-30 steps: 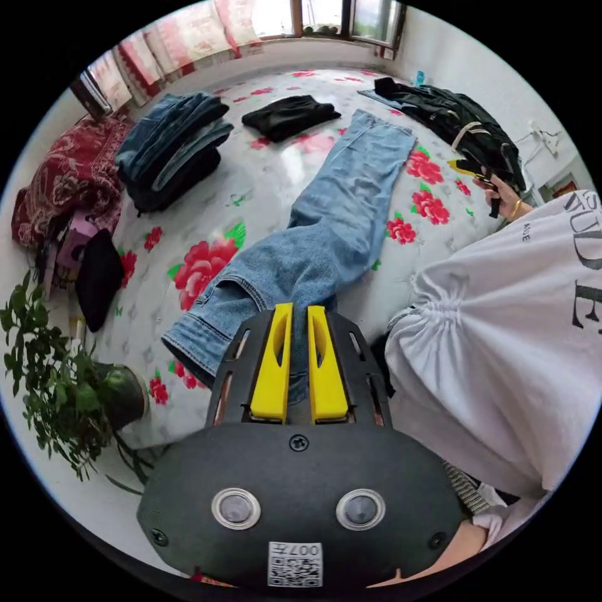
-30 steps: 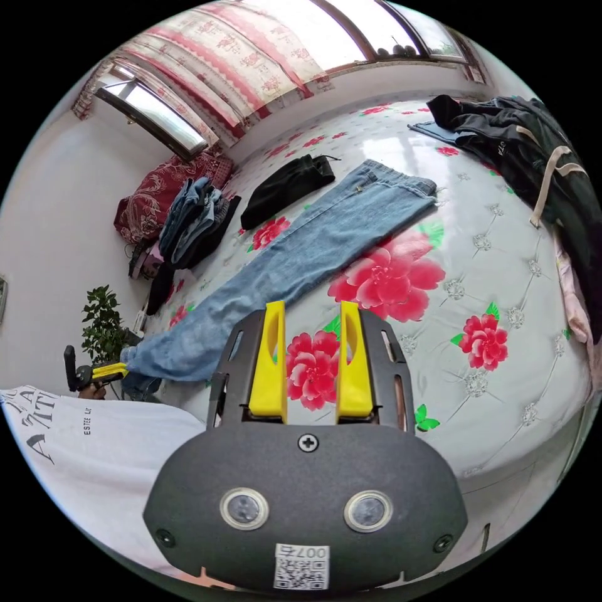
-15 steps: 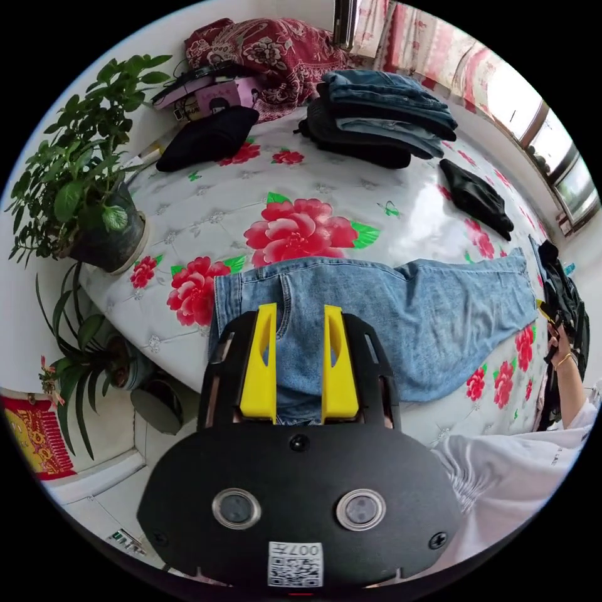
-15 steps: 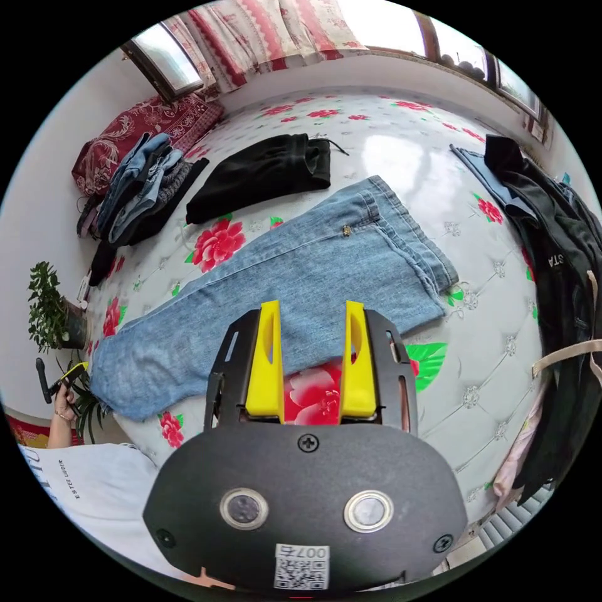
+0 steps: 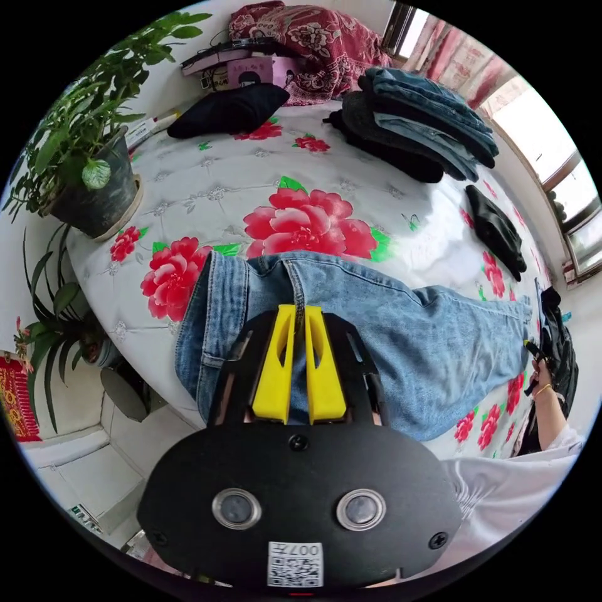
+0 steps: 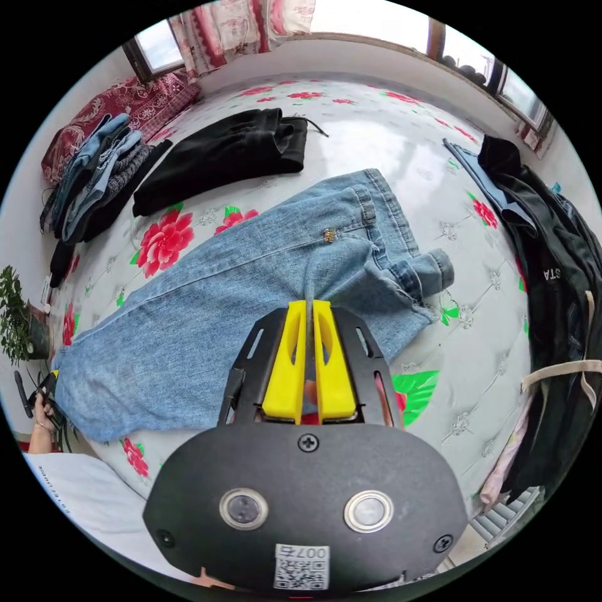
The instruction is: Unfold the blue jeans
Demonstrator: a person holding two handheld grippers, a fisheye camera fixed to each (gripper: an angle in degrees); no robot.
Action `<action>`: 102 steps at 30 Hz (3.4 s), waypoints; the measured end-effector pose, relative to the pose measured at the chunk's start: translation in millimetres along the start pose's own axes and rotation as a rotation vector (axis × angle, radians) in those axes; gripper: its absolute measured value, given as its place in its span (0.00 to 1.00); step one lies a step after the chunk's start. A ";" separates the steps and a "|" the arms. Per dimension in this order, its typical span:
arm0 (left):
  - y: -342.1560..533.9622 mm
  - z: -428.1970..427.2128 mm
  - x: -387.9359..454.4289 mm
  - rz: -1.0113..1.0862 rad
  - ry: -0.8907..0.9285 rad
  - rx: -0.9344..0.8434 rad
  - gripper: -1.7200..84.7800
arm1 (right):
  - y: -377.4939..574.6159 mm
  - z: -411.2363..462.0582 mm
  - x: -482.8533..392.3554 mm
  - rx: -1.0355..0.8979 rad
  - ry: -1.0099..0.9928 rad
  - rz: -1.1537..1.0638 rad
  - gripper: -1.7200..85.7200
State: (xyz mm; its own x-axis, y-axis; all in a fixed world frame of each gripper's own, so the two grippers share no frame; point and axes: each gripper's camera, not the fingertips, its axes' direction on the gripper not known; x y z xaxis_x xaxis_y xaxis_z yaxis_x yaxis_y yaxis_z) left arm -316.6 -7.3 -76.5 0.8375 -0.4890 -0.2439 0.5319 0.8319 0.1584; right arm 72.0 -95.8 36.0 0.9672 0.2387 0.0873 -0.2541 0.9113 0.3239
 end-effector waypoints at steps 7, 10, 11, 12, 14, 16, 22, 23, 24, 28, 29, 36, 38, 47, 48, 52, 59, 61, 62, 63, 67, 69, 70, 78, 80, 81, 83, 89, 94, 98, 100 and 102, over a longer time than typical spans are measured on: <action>40.9 -89.5 -62.8 -0.003 0.341 0.226 0.01 | 111.6 -137.6 14.2 0.226 -0.045 0.150 0.02; 59.8 -125.1 -87.6 0.005 0.492 0.338 0.01 | 145.8 -200.6 19.2 0.299 -0.074 0.142 0.02; 65.7 -137.7 -97.3 0.005 0.545 0.380 0.01 | 155.6 -223.1 22.1 0.327 -0.103 0.131 0.02; 70.0 -148.9 -105.9 0.010 0.584 0.408 0.01 | 164.3 -243.4 23.9 0.352 -0.116 0.120 0.02; 74.6 -162.8 -114.9 0.039 0.599 0.433 0.01 | 175.8 -265.9 23.9 0.386 -0.110 0.110 0.02; 79.1 -169.1 -123.2 0.074 0.576 0.440 0.01 | 181.3 -268.9 24.9 0.340 -0.095 0.094 0.02; 94.3 -134.2 -154.2 0.030 0.542 0.241 0.01 | 198.5 -226.5 37.4 -0.066 -0.249 0.161 0.02; 99.7 -133.2 -153.1 0.061 0.524 0.229 0.01 | 208.4 -235.1 30.7 0.009 -0.239 0.162 0.02; 103.7 -135.9 -154.1 0.075 0.524 0.237 0.01 | 216.4 -242.3 23.1 0.059 -0.195 0.169 0.02; 102.3 -161.1 -165.9 0.079 0.610 0.336 0.01 | 227.6 -274.1 1.7 0.201 -0.056 0.136 0.02; 100.2 -172.8 -169.2 0.094 0.629 0.388 0.01 | 229.5 -287.4 -0.5 0.259 -0.011 0.146 0.02; 89.1 -165.8 -173.4 0.127 0.638 0.390 0.01 | 223.7 -276.8 5.8 0.249 -0.091 0.209 0.08; 91.0 -155.2 -175.8 0.094 0.641 0.372 0.01 | 219.6 -252.9 -3.2 0.179 -0.077 0.206 0.11; 79.8 -149.2 -187.0 0.045 0.593 0.341 0.01 | 206.9 -166.1 -18.6 -0.124 0.028 0.294 0.08; 79.9 -150.8 -187.2 0.043 0.592 0.340 0.01 | 207.6 -184.1 -22.5 -0.055 0.026 0.293 0.07; 83.7 -161.2 -190.2 0.048 0.573 0.351 0.01 | 215.9 -249.4 -37.1 0.122 0.020 0.253 0.04; 74.5 -169.0 -197.8 0.042 0.665 0.430 0.01 | 220.3 -289.4 -16.6 -0.046 -0.130 0.213 0.03; 71.4 -156.8 -194.9 0.018 0.634 0.379 0.01 | 226.5 -288.5 -13.8 -0.058 -0.171 0.235 0.02; 72.3 -151.6 -189.6 0.028 0.623 0.357 0.01 | 233.8 -297.0 -18.6 0.010 -0.162 0.240 0.02; 74.0 -148.8 -183.9 0.045 0.608 0.346 0.01 | 241.0 -303.3 -24.3 0.065 -0.139 0.246 0.02; 70.2 -142.4 -180.6 0.053 0.602 0.321 0.01 | 253.1 -299.8 -40.4 0.051 -0.059 0.200 0.02; 66.6 -146.4 -180.8 0.040 0.612 0.339 0.01 | 260.1 -323.3 -54.0 0.183 0.033 0.185 0.02; 65.9 -148.6 -179.9 0.042 0.618 0.347 0.01 | 261.0 -329.3 -56.9 0.209 0.047 0.186 0.02; 29.2 -192.5 -148.9 0.146 0.694 0.443 0.02 | 268.1 -428.3 -69.3 0.598 0.136 0.226 0.02; 1.7 -194.0 -137.2 0.170 0.688 0.448 0.02 | 252.3 -444.0 -65.1 0.663 0.131 0.195 0.02; -21.0 -190.5 -124.6 0.204 0.668 0.462 0.02 | 234.6 -450.4 -61.8 0.694 0.122 0.165 0.02; -64.1 -173.7 -100.2 0.231 0.648 0.475 0.03 | 197.5 -453.0 -59.8 0.730 0.131 0.097 0.03; -185.5 -64.3 -13.7 0.105 0.467 0.223 0.11 | 58.6 -384.3 -22.4 0.571 0.125 0.235 0.08; -139.0 -18.6 -14.5 0.172 0.322 0.185 0.12 | 98.3 -314.8 -10.6 0.446 0.022 0.220 0.12; -61.0 42.2 -80.0 -0.019 0.257 -0.041 0.12 | 201.2 -235.2 -3.3 0.105 0.013 0.289 0.15; -35.3 54.3 -115.0 -0.173 0.314 -0.078 0.12 | 246.5 -217.6 4.5 -0.013 0.025 0.359 0.15; -18.3 57.9 -145.2 -0.325 0.362 -0.058 0.12 | 287.7 -212.3 15.2 -0.063 0.007 0.452 0.15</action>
State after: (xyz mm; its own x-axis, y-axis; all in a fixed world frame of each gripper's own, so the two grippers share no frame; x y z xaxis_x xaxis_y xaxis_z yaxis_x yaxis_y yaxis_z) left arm -440.6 33.4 11.4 0.5262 -0.6119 -0.5905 0.7423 0.6693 -0.0321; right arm 14.1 241.2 -69.5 0.7593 0.6193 0.2001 -0.6503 0.7337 0.1969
